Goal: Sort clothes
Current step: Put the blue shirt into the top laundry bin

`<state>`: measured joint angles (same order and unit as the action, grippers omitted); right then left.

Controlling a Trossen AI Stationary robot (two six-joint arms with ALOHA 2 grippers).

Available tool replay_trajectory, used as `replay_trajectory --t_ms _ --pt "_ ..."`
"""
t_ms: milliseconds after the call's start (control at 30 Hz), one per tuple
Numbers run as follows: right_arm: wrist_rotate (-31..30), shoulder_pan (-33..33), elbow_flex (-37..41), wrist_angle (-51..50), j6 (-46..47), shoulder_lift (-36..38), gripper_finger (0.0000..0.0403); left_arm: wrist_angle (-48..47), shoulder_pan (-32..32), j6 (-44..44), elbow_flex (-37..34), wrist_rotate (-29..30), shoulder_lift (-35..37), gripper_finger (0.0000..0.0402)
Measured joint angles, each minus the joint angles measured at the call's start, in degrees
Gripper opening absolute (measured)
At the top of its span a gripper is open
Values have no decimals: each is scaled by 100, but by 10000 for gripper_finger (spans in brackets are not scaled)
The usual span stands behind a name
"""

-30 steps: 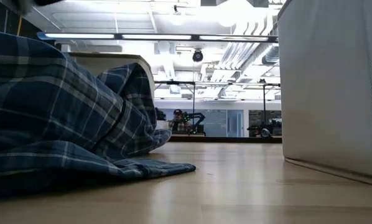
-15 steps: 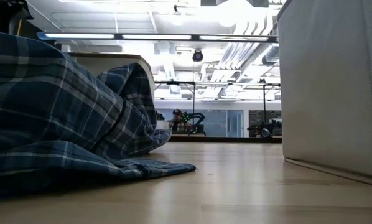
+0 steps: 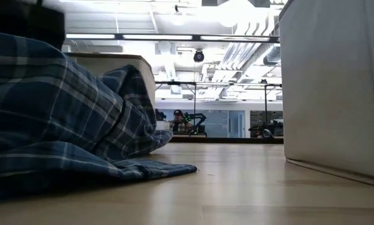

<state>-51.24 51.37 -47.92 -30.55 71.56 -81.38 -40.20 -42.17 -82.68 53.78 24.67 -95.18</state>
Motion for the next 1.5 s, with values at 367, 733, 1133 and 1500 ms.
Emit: replay_trajectory --t_ms 367,733,1133,1500 --pt "-138 -2 -2 114 -5 0 151 -393 144 489 487 689 -199 17" --pt "-104 -2 -2 184 -3 0 151 -563 4 3694 2682 3327 2128 6" --pt "-87 -2 -2 199 -3 0 151 5040 -219 11688 3815 3528 3120 7" --pt "-87 -2 -2 223 39 0 151 7928 368 17301 5225 1768 3116 7"
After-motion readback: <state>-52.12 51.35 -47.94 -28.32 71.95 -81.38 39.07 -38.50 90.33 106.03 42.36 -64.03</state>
